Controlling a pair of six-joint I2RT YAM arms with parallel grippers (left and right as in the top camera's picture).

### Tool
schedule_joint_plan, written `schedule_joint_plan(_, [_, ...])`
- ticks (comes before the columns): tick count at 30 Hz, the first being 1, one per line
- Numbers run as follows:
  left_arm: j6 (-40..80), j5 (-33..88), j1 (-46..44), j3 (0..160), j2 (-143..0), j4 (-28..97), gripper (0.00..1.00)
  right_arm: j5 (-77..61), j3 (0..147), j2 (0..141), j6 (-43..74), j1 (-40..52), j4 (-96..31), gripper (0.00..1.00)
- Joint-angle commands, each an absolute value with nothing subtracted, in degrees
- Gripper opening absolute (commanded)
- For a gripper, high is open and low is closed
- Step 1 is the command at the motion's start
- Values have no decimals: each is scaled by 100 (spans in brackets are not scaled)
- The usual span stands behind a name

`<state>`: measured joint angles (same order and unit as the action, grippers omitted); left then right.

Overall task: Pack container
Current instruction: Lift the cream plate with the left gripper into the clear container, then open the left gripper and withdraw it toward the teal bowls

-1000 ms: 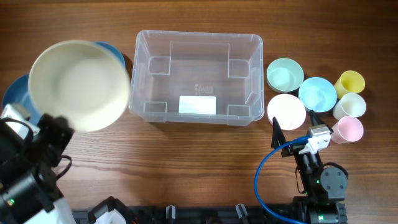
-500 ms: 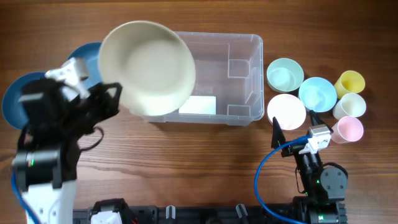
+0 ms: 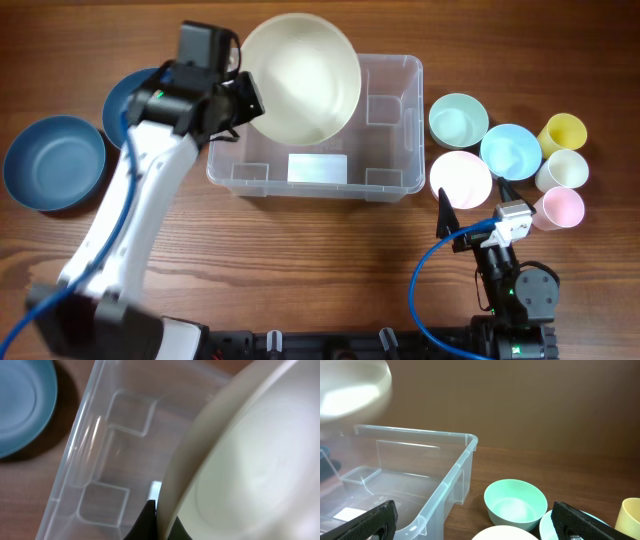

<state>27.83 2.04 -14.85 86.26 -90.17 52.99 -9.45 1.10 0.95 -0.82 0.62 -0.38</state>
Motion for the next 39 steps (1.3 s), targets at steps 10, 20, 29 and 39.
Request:
schedule_joint_plan(10, [3072,-10,-1490,8739,-10464,5347,4,-1039,80,91,-148,89,-23,100])
schedule_joint_plan(20, [3068,-322,-1490,8737,-10460,5524,4,-1039,80,91,-148,89,-23,100])
schedule_joint_plan(29, [3068,-333,-1490,8735,-10460,5625,9,-1041,80,91,-148,89,-23,100])
schedule_joint_plan(39, [3050,-333,-1490,8737,-10420,5725,34,-1039,80,91,-148,89,-23,100])
